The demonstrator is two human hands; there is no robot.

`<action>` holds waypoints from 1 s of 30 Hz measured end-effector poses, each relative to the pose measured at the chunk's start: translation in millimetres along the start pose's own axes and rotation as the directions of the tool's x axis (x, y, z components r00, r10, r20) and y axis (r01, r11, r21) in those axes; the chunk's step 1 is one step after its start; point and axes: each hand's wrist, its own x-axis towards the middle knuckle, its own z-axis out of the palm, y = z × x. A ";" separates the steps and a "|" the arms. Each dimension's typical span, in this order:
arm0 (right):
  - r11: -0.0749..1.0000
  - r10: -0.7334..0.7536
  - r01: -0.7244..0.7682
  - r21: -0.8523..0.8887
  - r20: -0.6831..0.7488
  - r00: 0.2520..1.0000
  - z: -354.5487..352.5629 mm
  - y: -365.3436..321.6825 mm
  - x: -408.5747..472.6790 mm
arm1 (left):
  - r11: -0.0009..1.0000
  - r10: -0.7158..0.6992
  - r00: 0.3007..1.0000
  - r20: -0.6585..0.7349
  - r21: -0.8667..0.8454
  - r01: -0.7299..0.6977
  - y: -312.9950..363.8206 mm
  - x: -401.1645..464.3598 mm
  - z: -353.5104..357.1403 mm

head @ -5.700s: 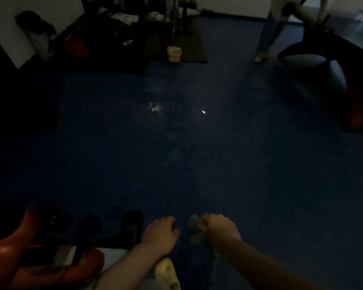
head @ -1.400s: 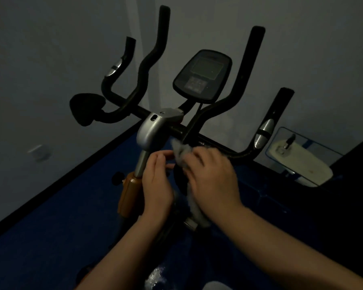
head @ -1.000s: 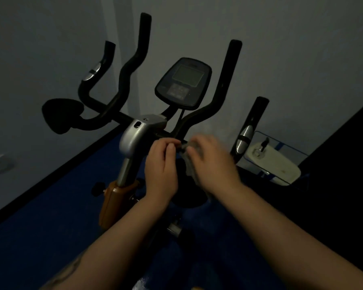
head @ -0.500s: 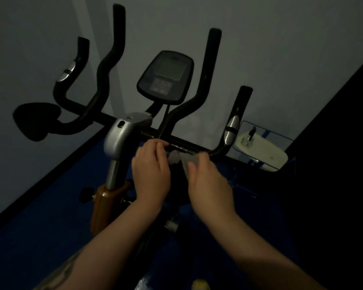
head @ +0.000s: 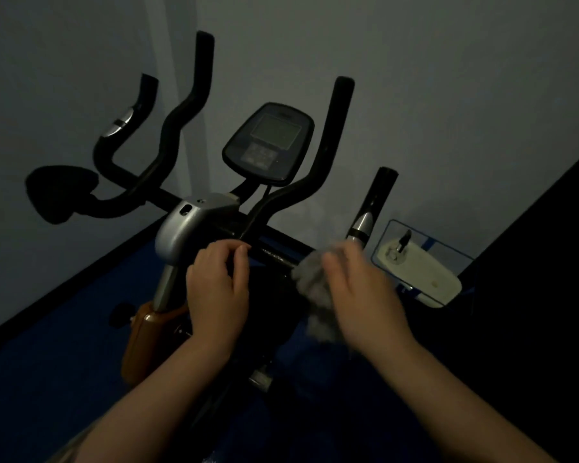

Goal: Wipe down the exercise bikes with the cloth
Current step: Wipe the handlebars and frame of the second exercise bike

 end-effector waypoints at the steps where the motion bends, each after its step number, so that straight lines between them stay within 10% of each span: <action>1: 0.997 -0.071 0.072 0.010 -0.094 0.993 -7.1 4.9 12.0 | 1.000 -0.001 1.000 -0.017 0.016 0.001 0.5 -0.3 -0.2; 8: 0.786 -0.454 0.512 -0.346 0.239 0.858 14.9 55.3 34.1 | 0.998 0.003 0.998 -0.062 0.065 0.001 2.1 -1.5 -0.3; 14: 0.808 -0.301 0.503 -0.308 0.517 0.801 59.9 11.4 95.6 | 0.996 0.011 0.997 -0.080 0.091 -0.003 2.4 -2.7 0.9; 30: 0.798 -0.422 0.583 -0.154 0.548 0.722 45.6 38.5 86.7 | 0.983 0.058 0.996 -0.071 0.180 -0.044 2.2 -1.6 1.0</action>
